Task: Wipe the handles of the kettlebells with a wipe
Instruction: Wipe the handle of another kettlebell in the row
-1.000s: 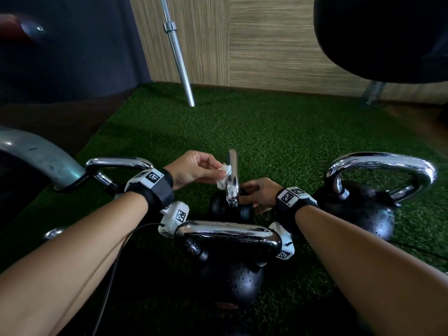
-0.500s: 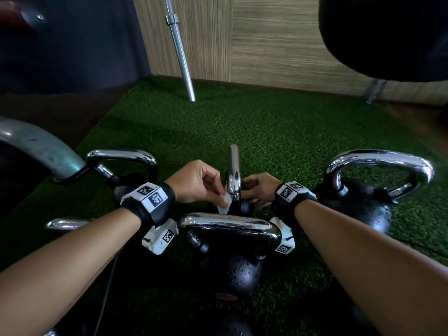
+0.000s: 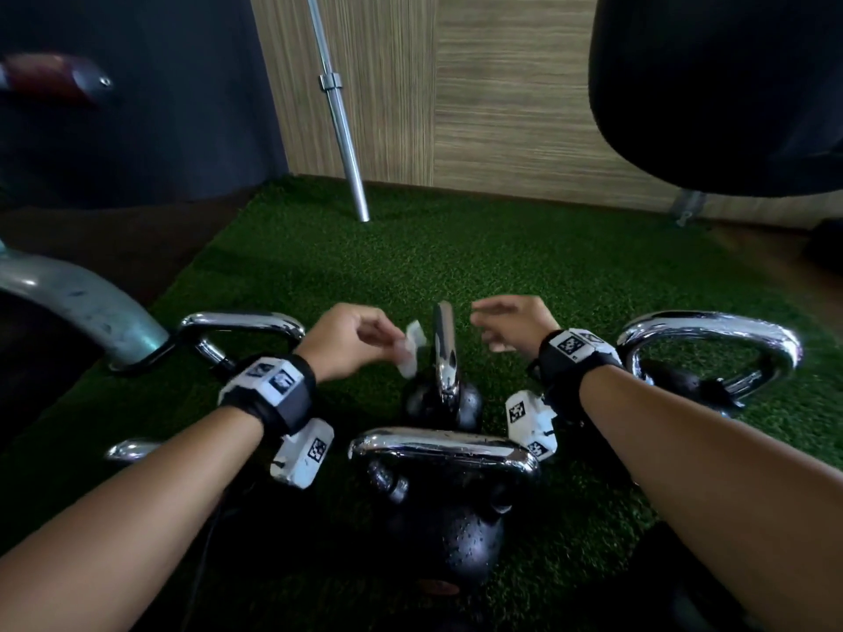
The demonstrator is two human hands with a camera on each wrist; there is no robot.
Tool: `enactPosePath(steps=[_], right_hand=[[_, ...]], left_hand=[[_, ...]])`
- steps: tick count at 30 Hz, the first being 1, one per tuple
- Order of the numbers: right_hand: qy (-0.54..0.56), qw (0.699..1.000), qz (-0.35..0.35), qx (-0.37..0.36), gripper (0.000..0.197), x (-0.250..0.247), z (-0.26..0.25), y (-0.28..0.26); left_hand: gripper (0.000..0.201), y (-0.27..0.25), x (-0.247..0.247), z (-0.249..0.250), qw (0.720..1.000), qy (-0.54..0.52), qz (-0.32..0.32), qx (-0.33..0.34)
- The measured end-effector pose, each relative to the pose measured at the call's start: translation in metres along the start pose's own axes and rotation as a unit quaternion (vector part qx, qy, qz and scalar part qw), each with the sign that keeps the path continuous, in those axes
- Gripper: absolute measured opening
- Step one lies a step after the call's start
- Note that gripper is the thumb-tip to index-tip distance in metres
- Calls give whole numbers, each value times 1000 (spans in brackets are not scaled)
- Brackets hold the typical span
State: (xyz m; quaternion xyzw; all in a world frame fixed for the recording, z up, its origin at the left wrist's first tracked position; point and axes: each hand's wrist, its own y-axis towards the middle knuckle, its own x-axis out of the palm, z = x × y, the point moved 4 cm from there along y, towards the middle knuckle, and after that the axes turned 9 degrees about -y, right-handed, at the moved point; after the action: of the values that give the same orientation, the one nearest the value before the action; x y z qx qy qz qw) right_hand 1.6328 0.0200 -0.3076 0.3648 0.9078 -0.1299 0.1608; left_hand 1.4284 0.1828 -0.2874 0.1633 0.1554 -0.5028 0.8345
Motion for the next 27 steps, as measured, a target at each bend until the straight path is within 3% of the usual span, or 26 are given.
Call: enactPosePath(steps=[3,9,15,18,20,22,24,27], right_hand=[[51,997,5,-62,17,1,-31,-3],[116,972,-176,-100,34,26,-71,-11],[142,972,-163,-93,35,36,-82,-15],[151,976,-136,-75,32,30,-73,-11],[174,979,-92,-60,30,22,-62,-6],[210,977,-25,-35,27,10,-48,-1],[215,976,37,4,22,-2,-28,3],[138,983,65,98,14,-8,4,6]], left_hand=[[21,8,-20,19,991,-128,33,6],[21,23,-21,45,983,-179,33,9],[44,25,-10,40,962,-262,68,-43],[39,27,-8,38,949,-300,63,-78],[36,30,-5,33,970,-215,37,-112],[55,31,2,21,986,48,-43,-151],[91,29,18,7,929,290,-147,-176],[121,26,52,-10,862,393,-260,-183]])
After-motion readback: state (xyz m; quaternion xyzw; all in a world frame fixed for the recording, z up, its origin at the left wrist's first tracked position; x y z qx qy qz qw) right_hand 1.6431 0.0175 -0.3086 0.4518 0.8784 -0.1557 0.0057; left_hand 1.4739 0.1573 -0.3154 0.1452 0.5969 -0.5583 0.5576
